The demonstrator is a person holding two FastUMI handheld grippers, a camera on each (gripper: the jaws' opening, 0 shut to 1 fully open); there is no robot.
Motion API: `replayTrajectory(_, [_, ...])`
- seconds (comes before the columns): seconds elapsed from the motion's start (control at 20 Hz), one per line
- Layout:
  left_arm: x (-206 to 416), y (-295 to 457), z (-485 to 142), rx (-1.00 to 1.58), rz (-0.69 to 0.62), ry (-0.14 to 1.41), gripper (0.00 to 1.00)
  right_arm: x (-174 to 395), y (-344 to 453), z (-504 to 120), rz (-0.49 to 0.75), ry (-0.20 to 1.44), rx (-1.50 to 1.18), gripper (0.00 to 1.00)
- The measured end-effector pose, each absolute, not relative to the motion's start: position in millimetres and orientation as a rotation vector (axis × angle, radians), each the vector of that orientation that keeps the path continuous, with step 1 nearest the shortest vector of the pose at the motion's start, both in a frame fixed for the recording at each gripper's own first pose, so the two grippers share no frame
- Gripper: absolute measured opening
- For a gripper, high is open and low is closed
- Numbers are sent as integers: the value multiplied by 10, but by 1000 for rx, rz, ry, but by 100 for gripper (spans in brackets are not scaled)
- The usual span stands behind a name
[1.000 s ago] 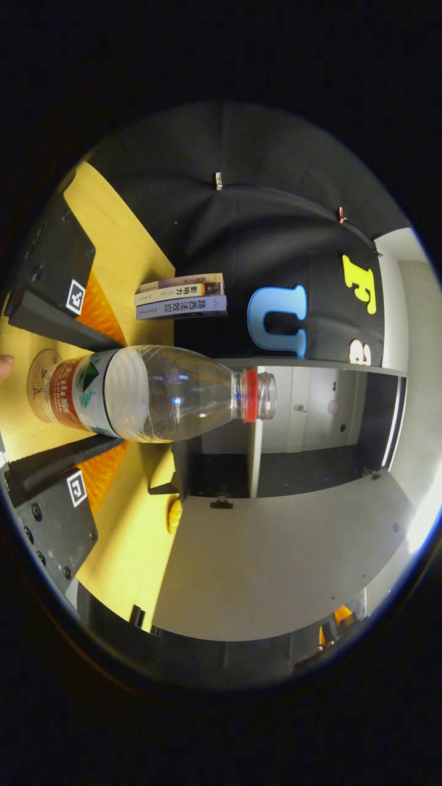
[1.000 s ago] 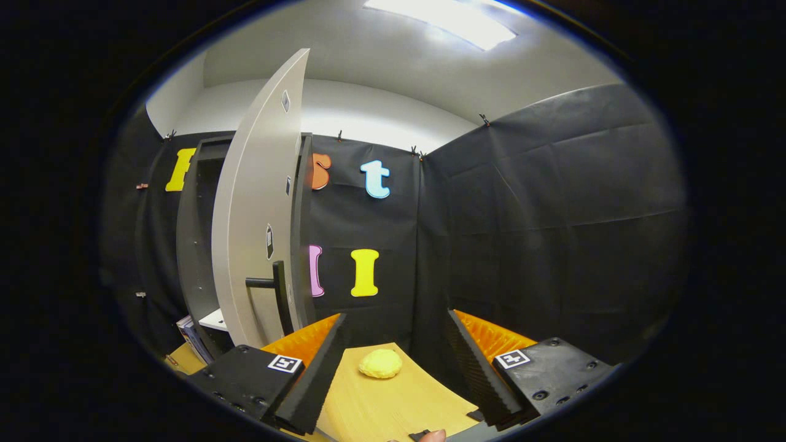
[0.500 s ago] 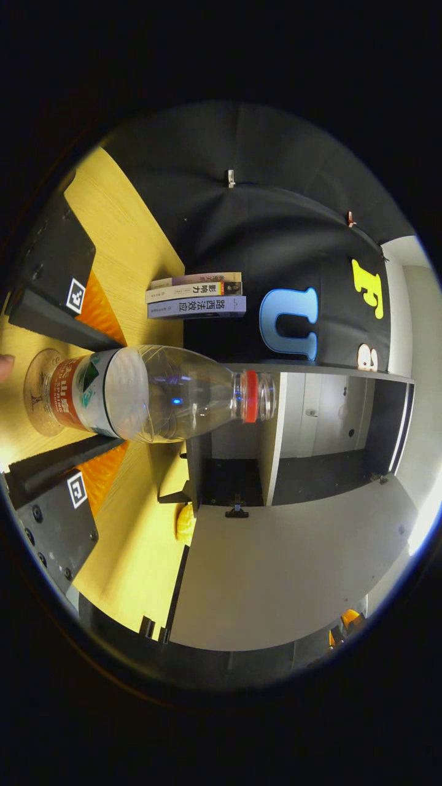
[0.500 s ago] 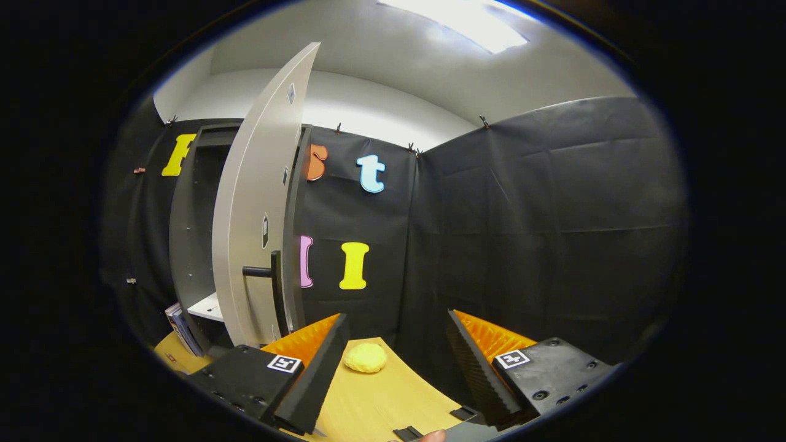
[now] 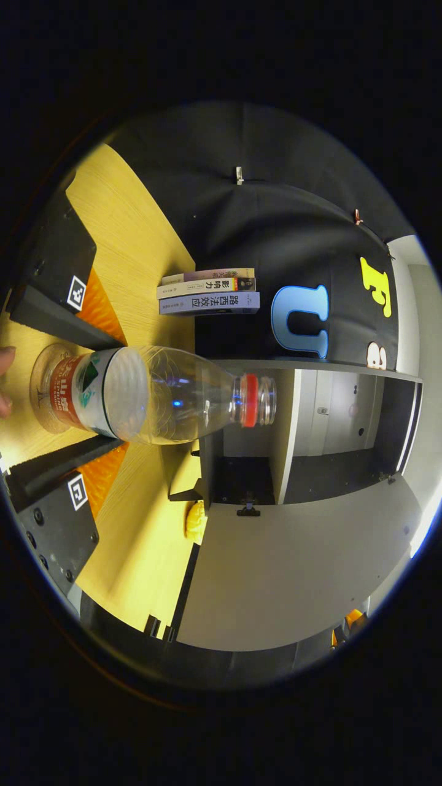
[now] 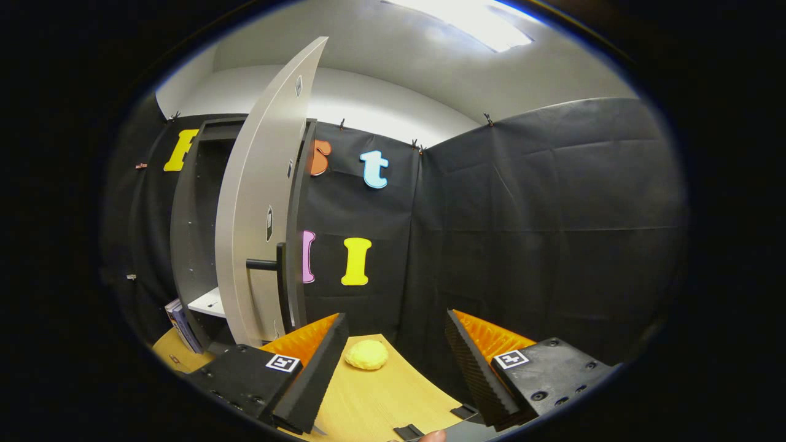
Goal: Open the cabinet door with the right hand, grasp the bottle in the cabinet with the left hand and place it on the coaster, then close the cabinet door with the right hand.
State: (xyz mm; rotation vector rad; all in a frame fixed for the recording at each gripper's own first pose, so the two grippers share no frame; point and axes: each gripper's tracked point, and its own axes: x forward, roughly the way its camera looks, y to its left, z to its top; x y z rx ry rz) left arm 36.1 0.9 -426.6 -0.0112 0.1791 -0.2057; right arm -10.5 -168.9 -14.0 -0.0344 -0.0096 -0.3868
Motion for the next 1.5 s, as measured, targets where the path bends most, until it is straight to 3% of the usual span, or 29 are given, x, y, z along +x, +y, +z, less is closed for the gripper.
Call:
replayTrajectory(0.4, [386, -15, -4107, -24, -205, 175, 94, -94, -1707, -213, -383, -1, -13, 99])
replayTrajectory(0.65, [379, 81, -3804, 3, -160, 163, 94, -73, -1701, -265, -363, 7, -4, 99])
replayTrajectory(1.5, [165, -257, -1623, -42, -92, 96, 94, 348, -1405, -211, -196, 2, 89, 99])
